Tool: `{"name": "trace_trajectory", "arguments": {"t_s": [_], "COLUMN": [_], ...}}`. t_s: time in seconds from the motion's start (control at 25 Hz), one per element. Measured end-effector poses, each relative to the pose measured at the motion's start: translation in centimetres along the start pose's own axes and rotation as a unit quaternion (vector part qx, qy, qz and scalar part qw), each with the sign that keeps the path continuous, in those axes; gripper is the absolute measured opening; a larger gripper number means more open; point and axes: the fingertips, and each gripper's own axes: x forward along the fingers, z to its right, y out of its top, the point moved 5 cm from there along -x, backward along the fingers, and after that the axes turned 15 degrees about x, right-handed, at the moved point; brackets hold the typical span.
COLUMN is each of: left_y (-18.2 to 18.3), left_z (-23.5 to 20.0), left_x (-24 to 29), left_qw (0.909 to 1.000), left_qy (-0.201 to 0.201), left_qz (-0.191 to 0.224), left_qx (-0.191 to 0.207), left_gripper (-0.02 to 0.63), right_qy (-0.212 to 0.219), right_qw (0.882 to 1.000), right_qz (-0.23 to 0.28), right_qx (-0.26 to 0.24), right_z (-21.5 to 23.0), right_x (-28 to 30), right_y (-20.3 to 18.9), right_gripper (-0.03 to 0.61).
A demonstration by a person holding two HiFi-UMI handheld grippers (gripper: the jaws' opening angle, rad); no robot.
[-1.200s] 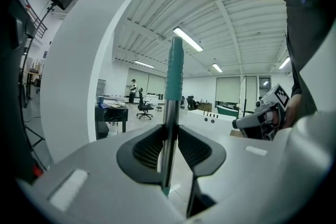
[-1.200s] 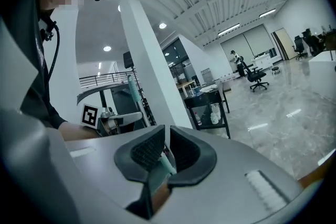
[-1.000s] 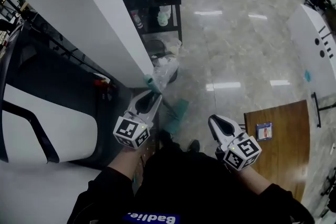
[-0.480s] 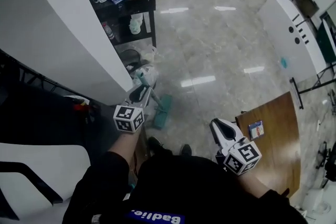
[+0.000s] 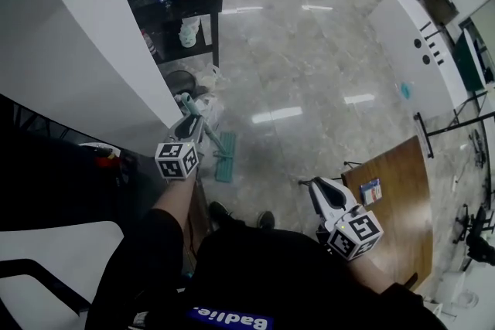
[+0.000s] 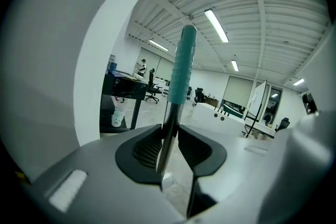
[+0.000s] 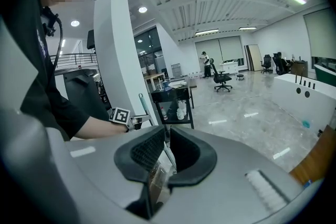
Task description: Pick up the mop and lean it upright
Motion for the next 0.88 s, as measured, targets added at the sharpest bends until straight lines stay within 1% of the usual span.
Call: {"name": "trace_trajectory", "arguments": {"t_s": [0.16,0.4,0.52,0.68,0.88], "left_y": [-0.4,-0.8,-1.3,-2.1,-3.4], "left_z": [-1.4,-3.7,-4.5,-5.4,-5.3], "left_x": [-0.3,-1.0,-1.4,-2.0,-2.5], "left_qw": [0.9996,0.9951,0.9912,0.9829,0.9790], "left_qy": [0.017,0.053,0.067,0.092,0.098], "left_qz": [-0.010,-0.020,-0.020,-0.014,-0.035], "left_qx": [-0.022,-0.081,-0.112,-0.159,-0.176], "left_gripper": [0.115,0.123,0.129,0.138,0.149], "right_qy": [0.004,0.015,0.015,0.022,0.027], "right_qw": [1.000,1.000,1.000,1.000,1.000], "right_qz": [0.000,0.004,0.003,0.008,0.006], "right_qx": [-0.003,-0.013,-0.012,-0.015,-0.014], "right_z": [-0.1,-0.7,-0.8,-0.9,-0.7], "right_x": [0.5,1.0,1.2,1.5,1.9], "right_y": [0.2,1.1,1.3,1.5,1.5], "right_gripper": [0.038,0.038,0.040,0.043,0.055]}}
